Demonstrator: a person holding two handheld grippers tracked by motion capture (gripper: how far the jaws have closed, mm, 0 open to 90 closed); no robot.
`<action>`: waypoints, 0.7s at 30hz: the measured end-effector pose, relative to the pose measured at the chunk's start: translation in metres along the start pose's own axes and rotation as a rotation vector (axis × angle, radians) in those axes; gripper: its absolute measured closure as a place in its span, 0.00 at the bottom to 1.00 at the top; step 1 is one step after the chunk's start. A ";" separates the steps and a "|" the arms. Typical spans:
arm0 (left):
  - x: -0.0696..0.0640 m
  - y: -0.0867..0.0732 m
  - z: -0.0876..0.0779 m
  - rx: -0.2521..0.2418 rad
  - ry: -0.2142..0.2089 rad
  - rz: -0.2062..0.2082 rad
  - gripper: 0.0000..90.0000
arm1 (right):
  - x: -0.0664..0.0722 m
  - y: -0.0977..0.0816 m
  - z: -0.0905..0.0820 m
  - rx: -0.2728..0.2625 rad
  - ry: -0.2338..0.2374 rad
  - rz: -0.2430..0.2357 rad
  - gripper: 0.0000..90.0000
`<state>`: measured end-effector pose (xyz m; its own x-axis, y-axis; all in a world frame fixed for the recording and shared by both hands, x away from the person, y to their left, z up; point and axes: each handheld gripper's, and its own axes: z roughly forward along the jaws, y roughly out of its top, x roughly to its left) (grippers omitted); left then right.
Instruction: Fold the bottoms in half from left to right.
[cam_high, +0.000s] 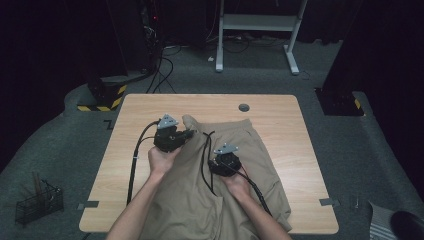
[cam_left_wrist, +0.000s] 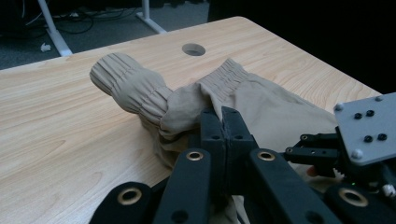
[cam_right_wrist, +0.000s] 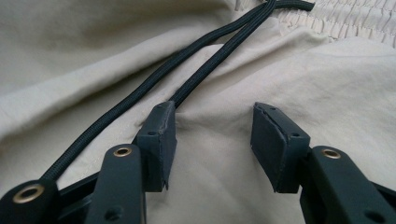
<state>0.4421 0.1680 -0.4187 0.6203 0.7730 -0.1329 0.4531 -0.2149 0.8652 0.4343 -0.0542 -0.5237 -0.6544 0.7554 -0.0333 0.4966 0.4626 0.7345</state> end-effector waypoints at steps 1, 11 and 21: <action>0.000 -0.001 0.001 0.004 -0.004 0.000 0.99 | 0.002 0.001 0.001 0.001 0.000 0.003 0.56; 0.003 -0.005 0.002 0.004 -0.015 -0.012 0.99 | 0.007 -0.010 -0.028 -0.015 0.088 -0.041 0.62; 0.007 0.001 0.009 0.015 -0.021 -0.023 0.99 | 0.037 -0.016 -0.023 0.016 0.143 -0.129 0.65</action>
<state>0.4529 0.1680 -0.4234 0.6230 0.7651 -0.1626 0.4766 -0.2065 0.8545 0.3893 -0.0439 -0.5214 -0.7870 0.6163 -0.0288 0.4117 0.5593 0.7195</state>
